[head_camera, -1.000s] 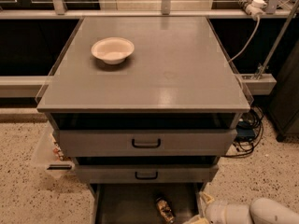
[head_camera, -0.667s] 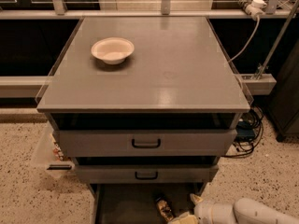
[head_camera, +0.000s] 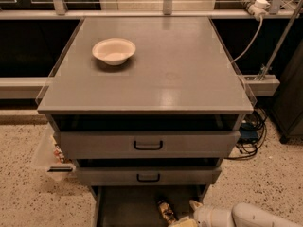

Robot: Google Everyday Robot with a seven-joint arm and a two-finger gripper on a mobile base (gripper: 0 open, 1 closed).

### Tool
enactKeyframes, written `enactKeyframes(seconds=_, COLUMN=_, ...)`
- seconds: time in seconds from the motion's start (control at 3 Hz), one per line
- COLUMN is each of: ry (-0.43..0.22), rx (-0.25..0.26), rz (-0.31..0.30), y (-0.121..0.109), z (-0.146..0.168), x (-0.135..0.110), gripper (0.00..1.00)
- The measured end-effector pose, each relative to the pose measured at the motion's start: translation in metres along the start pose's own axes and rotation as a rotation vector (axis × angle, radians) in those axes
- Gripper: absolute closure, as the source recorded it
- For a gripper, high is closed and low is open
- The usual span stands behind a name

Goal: Pick orange can from bottom drawer and place on counter

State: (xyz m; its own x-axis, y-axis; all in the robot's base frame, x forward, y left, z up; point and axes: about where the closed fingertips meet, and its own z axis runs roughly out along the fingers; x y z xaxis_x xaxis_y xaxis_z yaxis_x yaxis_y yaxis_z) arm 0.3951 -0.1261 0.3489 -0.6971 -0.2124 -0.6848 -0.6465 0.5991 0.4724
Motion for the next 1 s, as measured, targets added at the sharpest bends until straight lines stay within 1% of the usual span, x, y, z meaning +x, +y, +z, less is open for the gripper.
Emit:
enactKeyframes(seconds=0.33, ry=-0.016, rx=0.076, rz=-0.002, y=-0.101, z=0.051, x=-0.005, gripper=0.00)
enactKeyframes(seconds=0.67, ry=-0.014, rx=0.073, rz=-0.001, y=-0.099, z=0.052, x=-0.004, gripper=0.00)
enactKeyframes(seconds=1.0, ry=-0.010, rx=0.087, rz=-0.004, y=-0.109, z=0.070, x=0.000, gripper=0.00)
